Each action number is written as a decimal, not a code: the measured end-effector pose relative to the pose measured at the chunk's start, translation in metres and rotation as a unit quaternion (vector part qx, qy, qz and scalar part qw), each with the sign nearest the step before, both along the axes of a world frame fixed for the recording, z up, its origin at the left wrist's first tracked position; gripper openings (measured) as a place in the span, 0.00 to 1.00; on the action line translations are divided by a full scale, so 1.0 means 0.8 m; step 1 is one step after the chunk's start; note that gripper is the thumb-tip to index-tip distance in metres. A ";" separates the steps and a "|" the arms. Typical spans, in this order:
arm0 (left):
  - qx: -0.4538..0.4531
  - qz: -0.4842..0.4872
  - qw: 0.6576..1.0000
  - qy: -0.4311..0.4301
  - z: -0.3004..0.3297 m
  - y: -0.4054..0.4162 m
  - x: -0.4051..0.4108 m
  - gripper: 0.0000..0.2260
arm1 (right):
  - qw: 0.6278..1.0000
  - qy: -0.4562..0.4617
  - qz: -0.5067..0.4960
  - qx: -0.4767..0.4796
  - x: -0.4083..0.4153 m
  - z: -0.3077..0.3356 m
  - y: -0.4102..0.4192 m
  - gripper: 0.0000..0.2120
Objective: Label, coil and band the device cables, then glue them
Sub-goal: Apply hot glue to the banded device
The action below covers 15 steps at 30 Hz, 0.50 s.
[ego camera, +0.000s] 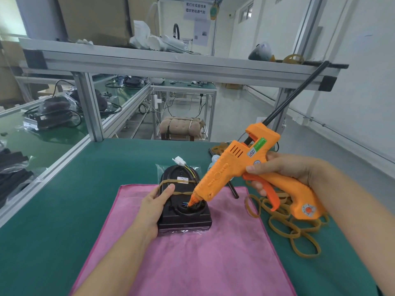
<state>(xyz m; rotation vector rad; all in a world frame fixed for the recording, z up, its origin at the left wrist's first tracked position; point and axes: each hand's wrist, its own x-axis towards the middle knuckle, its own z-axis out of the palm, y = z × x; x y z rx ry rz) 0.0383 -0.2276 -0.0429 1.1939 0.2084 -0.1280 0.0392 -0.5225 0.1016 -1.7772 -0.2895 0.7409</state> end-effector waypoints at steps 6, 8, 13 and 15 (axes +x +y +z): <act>-0.002 0.002 1.000 0.002 0.001 -0.001 0.000 0.12 | 1.000 0.003 -0.004 0.010 0.001 -0.001 -0.001 0.17; 0.000 0.003 1.000 0.002 0.002 -0.001 -0.001 0.11 | 1.000 0.004 -0.007 0.028 0.002 -0.001 0.000 0.18; 0.003 0.006 1.000 0.003 0.004 -0.001 -0.003 0.10 | 0.999 0.004 -0.015 0.047 0.005 -0.005 0.006 0.18; -0.005 0.010 1.000 0.000 0.005 -0.002 -0.005 0.11 | 0.998 -0.001 -0.031 0.050 0.005 -0.011 0.009 0.19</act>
